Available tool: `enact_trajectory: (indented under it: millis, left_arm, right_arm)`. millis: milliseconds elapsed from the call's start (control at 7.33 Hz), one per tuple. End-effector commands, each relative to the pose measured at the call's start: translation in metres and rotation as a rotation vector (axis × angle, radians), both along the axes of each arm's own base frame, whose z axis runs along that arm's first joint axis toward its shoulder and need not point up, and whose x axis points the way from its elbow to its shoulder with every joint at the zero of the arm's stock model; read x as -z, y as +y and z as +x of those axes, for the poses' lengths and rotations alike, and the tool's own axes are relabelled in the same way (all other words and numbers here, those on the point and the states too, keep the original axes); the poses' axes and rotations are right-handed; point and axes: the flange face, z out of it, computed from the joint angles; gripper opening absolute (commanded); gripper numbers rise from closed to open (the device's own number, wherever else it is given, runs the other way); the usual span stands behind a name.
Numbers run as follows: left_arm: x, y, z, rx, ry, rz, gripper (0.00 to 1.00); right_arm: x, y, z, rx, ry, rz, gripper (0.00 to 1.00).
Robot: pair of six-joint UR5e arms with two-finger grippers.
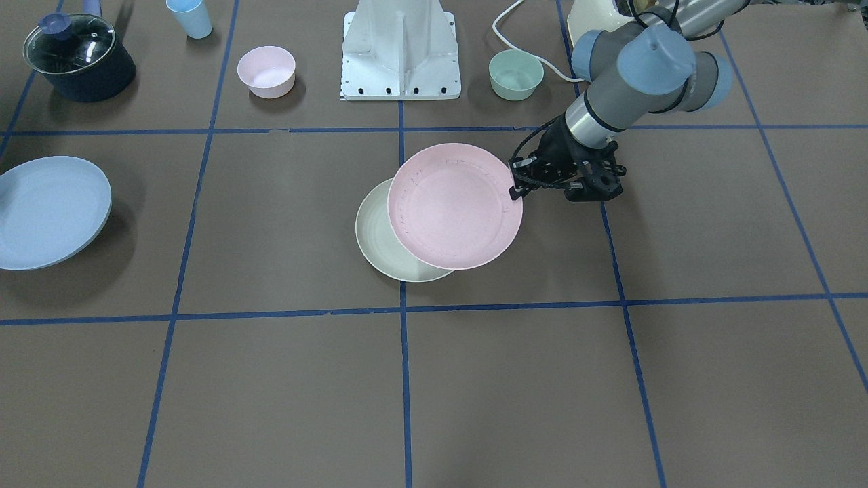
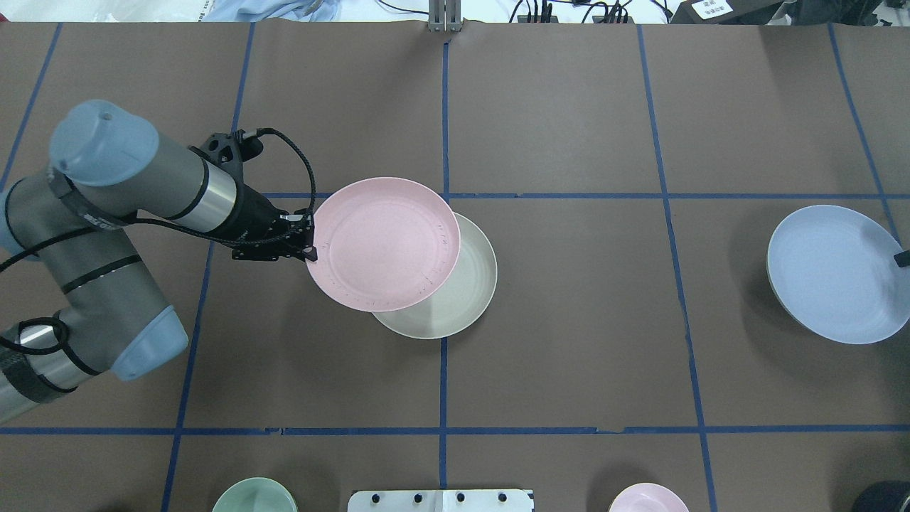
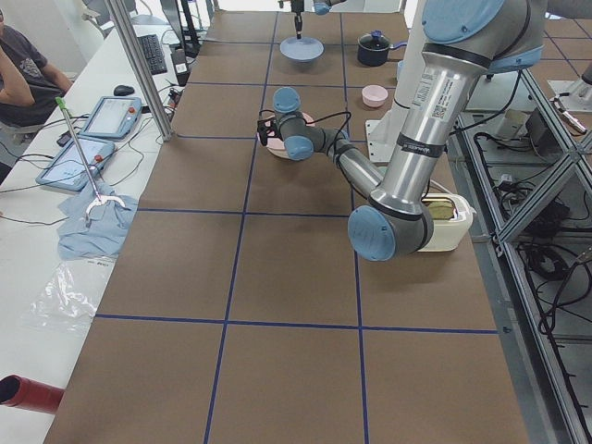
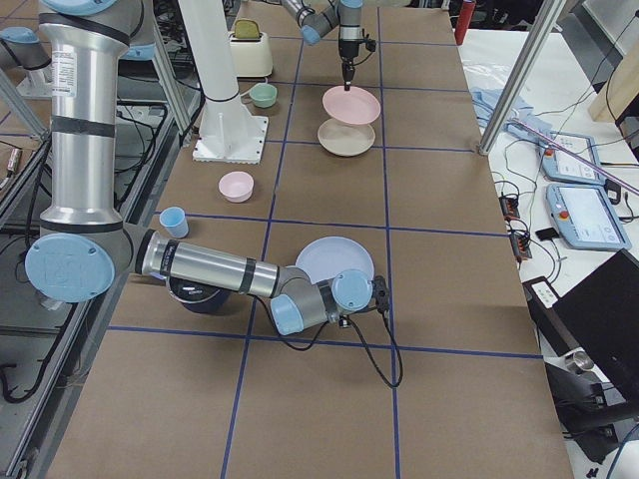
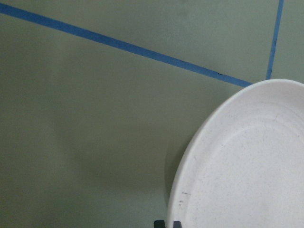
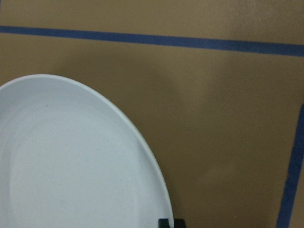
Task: Stack three plates with pink and blue
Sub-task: 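Carry the pink plate with the left gripper onto the cream plate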
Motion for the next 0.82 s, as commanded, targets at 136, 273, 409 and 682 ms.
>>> enact_trajectory:
  millis: [136,273,409,682]
  left_arm:
    - [0.0,0.018,0.061,-0.012,-0.033,-0.018,0.0]
    - [0.006,0.018,0.064,-0.015,-0.025,-0.014,0.0]
    - [0.009,0.018,0.065,-0.014,-0.02,-0.013,0.23]
    - [0.01,0.015,0.063,-0.009,-0.005,0.006,1.0]
  right_arm:
    - [0.057,-0.015,0.004,-0.07,-0.048,-0.04,0.0]
    - [0.073,-0.018,0.003,-0.093,-0.056,-0.057,0.0]
    - [0.087,-0.021,0.003,-0.109,-0.064,-0.068,0.0]
    - [0.108,-0.028,-0.001,-0.133,-0.077,-0.096,0.0]
